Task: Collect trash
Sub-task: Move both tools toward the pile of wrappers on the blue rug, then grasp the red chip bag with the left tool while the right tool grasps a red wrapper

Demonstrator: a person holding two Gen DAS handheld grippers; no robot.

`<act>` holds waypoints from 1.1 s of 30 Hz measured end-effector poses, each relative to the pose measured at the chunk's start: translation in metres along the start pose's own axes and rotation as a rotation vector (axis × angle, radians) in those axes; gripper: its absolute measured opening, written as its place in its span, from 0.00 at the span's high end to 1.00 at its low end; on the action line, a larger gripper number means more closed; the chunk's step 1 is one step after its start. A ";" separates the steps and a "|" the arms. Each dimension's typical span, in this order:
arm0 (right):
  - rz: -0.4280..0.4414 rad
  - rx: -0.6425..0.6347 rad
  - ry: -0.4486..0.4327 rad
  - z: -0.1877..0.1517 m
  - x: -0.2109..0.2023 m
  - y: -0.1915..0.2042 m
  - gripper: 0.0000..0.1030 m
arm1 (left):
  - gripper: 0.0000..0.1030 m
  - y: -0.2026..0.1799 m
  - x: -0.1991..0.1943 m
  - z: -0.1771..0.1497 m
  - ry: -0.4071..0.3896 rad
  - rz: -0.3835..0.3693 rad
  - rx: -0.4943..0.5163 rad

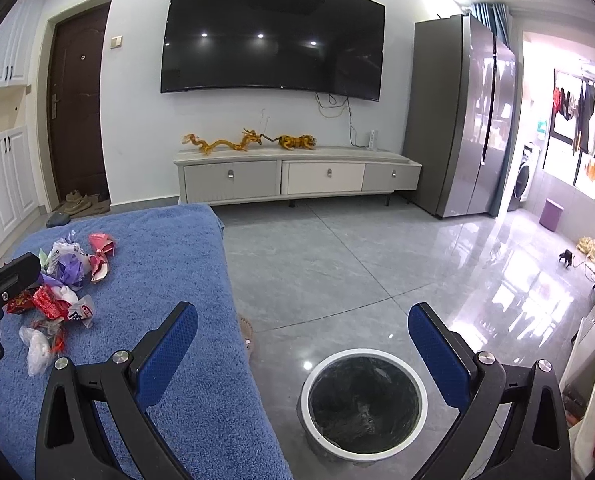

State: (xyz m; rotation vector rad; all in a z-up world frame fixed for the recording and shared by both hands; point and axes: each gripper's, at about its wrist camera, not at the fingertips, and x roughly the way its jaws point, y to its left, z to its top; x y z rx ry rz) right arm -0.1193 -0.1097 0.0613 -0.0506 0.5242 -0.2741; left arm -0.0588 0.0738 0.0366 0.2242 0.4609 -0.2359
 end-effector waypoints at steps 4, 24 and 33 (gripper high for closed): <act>-0.013 0.005 -0.010 0.006 0.000 -0.001 0.00 | 0.00 0.009 0.007 0.002 0.020 -0.014 -0.029; 0.134 0.030 -0.074 0.041 0.030 0.018 0.00 | 0.00 0.111 0.014 0.000 -0.039 0.120 -0.196; 0.340 -0.053 0.055 0.045 0.071 0.073 0.00 | 0.00 0.204 0.023 -0.038 0.093 0.296 -0.266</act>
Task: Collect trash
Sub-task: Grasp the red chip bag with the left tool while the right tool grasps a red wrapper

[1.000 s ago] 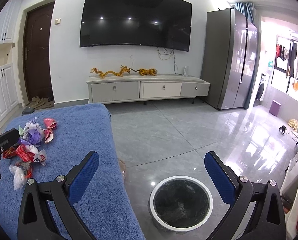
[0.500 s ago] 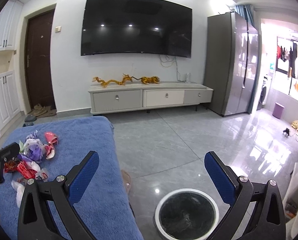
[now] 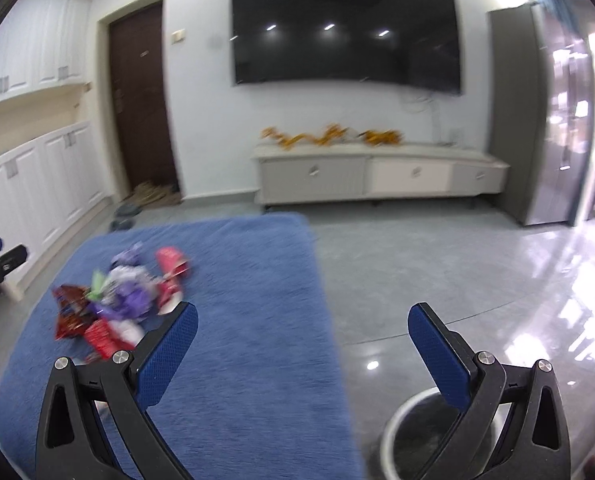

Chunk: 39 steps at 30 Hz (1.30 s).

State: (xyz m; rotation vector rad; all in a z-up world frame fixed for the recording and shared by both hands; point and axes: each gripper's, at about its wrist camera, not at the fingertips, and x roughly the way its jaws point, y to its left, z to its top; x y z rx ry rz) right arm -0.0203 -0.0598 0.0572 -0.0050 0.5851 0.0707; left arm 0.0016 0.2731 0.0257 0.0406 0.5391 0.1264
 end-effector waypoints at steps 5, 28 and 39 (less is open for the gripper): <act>0.213 -0.037 0.140 -0.010 0.045 0.036 0.11 | 0.00 0.020 0.029 -0.028 0.115 -0.007 -0.053; 0.558 -0.316 0.331 -0.037 0.107 0.176 0.28 | 0.48 0.016 0.097 -0.070 0.353 -0.266 -0.116; 0.525 -0.448 0.372 -0.056 0.108 0.210 0.68 | 0.82 0.024 0.095 -0.077 0.366 -0.270 -0.160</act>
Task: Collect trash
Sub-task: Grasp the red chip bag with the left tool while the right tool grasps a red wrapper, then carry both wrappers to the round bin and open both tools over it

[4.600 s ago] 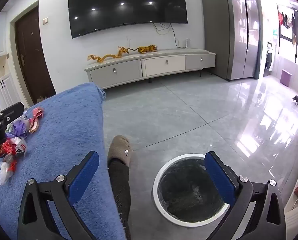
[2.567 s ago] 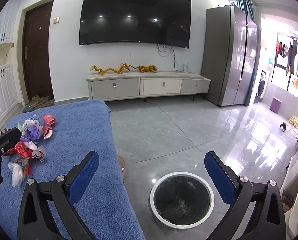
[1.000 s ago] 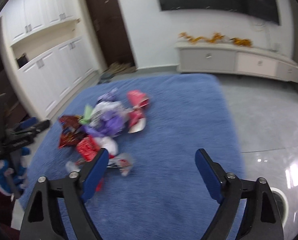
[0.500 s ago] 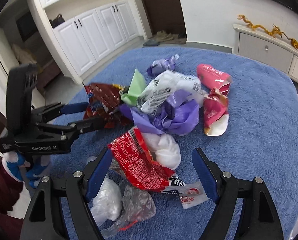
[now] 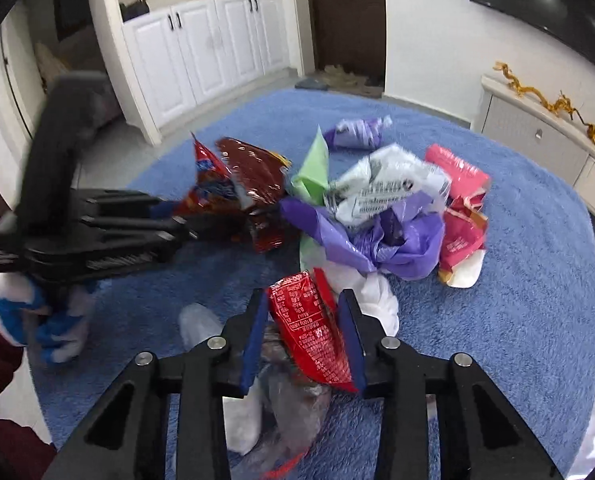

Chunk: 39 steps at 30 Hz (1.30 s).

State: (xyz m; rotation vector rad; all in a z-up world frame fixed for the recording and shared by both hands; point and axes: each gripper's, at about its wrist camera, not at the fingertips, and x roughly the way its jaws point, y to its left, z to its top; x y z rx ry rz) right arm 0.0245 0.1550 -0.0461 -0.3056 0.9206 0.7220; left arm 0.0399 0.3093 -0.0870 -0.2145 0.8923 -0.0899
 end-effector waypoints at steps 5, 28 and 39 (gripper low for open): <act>-0.010 0.002 0.024 -0.003 -0.001 -0.001 0.70 | 0.89 0.000 -0.016 -0.006 -0.032 0.019 0.011; -0.031 0.128 0.053 -0.023 -0.017 -0.037 0.71 | 0.92 0.002 -0.057 -0.019 -0.136 -0.008 -0.001; 0.102 0.263 -0.160 -0.016 -0.064 -0.056 0.74 | 0.93 -0.015 -0.081 -0.015 -0.197 -0.024 0.030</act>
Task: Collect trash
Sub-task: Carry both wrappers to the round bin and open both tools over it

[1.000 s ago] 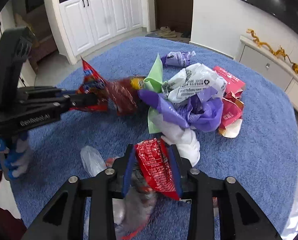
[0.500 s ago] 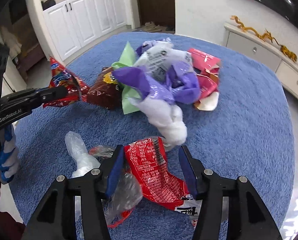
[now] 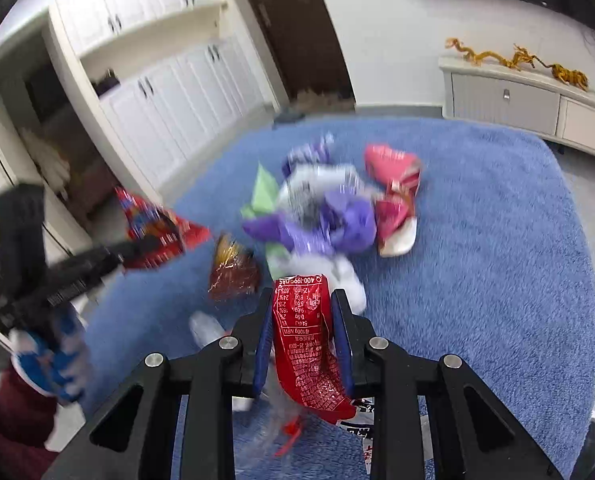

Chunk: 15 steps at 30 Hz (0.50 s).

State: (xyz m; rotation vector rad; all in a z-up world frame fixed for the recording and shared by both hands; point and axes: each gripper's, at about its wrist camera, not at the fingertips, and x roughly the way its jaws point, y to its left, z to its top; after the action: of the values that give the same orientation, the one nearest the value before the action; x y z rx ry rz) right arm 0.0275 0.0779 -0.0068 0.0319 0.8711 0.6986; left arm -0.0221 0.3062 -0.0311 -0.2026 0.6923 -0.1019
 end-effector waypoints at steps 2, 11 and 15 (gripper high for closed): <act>0.021 0.017 -0.037 0.003 -0.009 0.001 0.74 | 0.93 -0.004 -0.006 0.003 -0.013 -0.006 0.015; -0.017 0.071 -0.172 -0.005 -0.069 -0.016 0.74 | 0.93 -0.079 -0.014 0.024 -0.043 -0.120 0.166; -0.102 0.138 -0.222 -0.019 -0.114 -0.052 0.74 | 0.93 -0.147 -0.001 0.029 -0.021 -0.223 0.277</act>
State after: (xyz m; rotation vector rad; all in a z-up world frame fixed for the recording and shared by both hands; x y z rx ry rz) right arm -0.0076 -0.0323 0.0437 0.1839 0.7015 0.5272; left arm -0.0077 0.1678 0.0234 -0.0141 0.6259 -0.4063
